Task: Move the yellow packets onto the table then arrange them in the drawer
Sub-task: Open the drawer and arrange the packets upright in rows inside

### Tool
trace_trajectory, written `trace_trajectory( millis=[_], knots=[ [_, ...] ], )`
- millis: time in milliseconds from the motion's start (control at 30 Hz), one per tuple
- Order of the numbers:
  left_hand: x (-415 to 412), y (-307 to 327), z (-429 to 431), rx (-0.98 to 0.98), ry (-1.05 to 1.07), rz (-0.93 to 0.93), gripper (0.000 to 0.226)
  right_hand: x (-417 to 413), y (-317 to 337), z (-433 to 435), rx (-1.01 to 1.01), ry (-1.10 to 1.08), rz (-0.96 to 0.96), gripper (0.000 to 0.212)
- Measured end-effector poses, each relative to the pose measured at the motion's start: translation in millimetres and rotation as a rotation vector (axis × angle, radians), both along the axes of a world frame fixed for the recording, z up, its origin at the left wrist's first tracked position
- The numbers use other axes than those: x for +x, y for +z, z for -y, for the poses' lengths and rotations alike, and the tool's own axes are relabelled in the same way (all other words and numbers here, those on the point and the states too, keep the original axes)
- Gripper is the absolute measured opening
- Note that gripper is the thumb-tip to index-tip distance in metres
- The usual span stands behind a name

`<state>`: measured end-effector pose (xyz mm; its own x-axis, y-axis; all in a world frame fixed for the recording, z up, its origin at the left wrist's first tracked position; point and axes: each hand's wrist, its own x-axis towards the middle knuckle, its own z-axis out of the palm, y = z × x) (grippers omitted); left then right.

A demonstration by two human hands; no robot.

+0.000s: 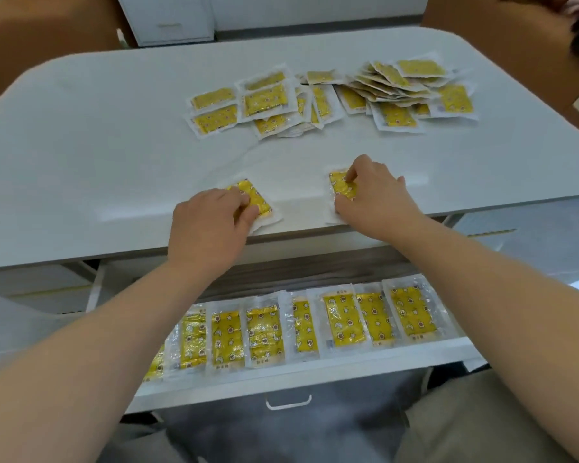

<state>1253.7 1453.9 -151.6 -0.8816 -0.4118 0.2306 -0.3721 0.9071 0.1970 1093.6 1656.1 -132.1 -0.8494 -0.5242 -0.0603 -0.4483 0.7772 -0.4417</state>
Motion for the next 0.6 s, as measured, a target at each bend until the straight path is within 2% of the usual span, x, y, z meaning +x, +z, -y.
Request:
trace_trajectory(
  millis=[133, 233, 367, 500, 600],
  knots=[
    [9, 5, -16, 0.104, 0.006, 0.018, 0.035, 5, 13, 3, -0.036, -0.058, 0.105, 0.073],
    [4, 12, -21, 0.154, 0.011, 0.073, 0.036, 3, 17, 3, 0.002, -0.061, 0.151, 0.091],
    [1, 17, -15, 0.213, 0.019, 0.168, 0.062, 1, 22, 2, 0.089, -0.049, 0.12, 0.091],
    [-4, 26, -14, 0.343, 0.067, 0.205, 0.084, -1, 27, -4, 0.043, -0.141, 0.227, 0.087],
    [-7, 29, -15, 0.345, 0.102, 0.175, 0.094, -4, 32, -10, 0.001, -0.153, 0.255, 0.086]
  ],
)
